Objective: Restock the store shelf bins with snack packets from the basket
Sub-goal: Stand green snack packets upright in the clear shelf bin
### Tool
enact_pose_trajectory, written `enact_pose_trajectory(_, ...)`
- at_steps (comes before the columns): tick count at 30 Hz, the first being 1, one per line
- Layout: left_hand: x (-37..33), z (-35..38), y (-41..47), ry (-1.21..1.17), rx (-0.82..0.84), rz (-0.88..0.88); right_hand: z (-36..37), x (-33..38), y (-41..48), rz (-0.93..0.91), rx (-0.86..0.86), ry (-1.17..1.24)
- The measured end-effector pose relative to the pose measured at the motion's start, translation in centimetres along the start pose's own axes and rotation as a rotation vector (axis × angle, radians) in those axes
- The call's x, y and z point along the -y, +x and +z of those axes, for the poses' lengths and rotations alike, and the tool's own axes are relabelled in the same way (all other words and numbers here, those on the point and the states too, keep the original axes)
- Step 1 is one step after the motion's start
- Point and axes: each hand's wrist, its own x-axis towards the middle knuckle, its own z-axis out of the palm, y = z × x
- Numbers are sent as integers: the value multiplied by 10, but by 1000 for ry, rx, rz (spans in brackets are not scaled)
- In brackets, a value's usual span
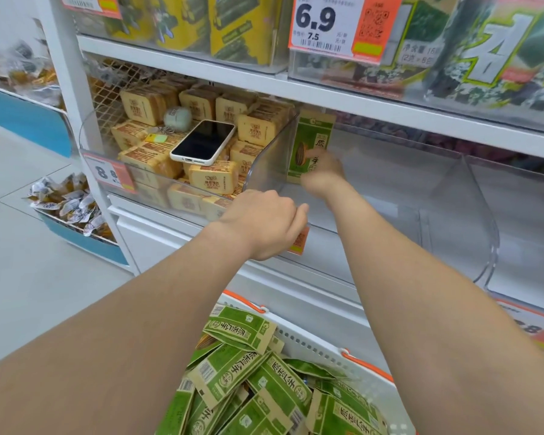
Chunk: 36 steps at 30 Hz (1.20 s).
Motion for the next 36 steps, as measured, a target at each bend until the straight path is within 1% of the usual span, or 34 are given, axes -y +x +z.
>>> enact_pose_trajectory(2,-2,-1,0,7,4,-5,2,0,-1,-15,81,-35)
enact_pose_trajectory(7,-7,-9,-4,9,50,-57,-2,-1,-6,26,99,-95)
enact_pose_trajectory(9,-12,-11,-5,9,77,-84,-7,3,-15,33,98,-169)
enact_pose_trajectory(11,-15,-11,-8,58,111,-74,-14,5,-27,29,87,-247)
enact_pose_trajectory(13,-14,-11,-10,15,117,-104,-24,9,-43,-16,84,-290)
enact_pose_trajectory(15,-14,-9,-12,-59,82,-143,-34,16,-71,-73,95,-310)
enact_pose_trajectory(16,-14,-8,-15,-75,67,-134,-37,18,-85,-104,90,-324)
enact_pose_trajectory(19,-15,-15,-30,-65,-8,-89,-44,24,-130,-233,-23,-459)
enact_pose_trajectory(21,-13,-23,-42,-46,-62,-105,-48,30,-161,-326,-122,-572)
enact_pose_trajectory(22,-11,-28,-49,-54,-59,-128,-50,33,-175,-372,-150,-621)
enact_pose_trajectory(23,-8,-32,-56,-87,-21,-157,-51,36,-187,-410,-157,-663)
enact_pose_trajectory(24,-6,-37,-65,-131,62,-183,-51,39,-198,-442,-139,-689)
enact_pose_trajectory(25,-3,-40,-74,-157,190,-203,-47,40,-204,-470,-92,-703)
enact_pose_trajectory(26,1,-43,-83,-156,337,-219,-42,39,-209,-492,-17,-717)
enact_pose_trajectory(28,9,-45,-100,-106,599,-275,-27,32,-214,-499,206,-751)
enact_pose_trajectory(30,18,-42,-111,-99,758,-340,-8,23,-217,-466,439,-806)
enact_pose_trajectory(31,21,-41,-113,-100,814,-360,3,18,-217,-449,523,-846)
enact_pose_trajectory(33,27,-39,-111,-102,874,-387,30,7,-214,-434,620,-935)
enact_pose_trajectory(36,39,-28,-99,-131,856,-404,69,-3,-205,-437,691,-1007)
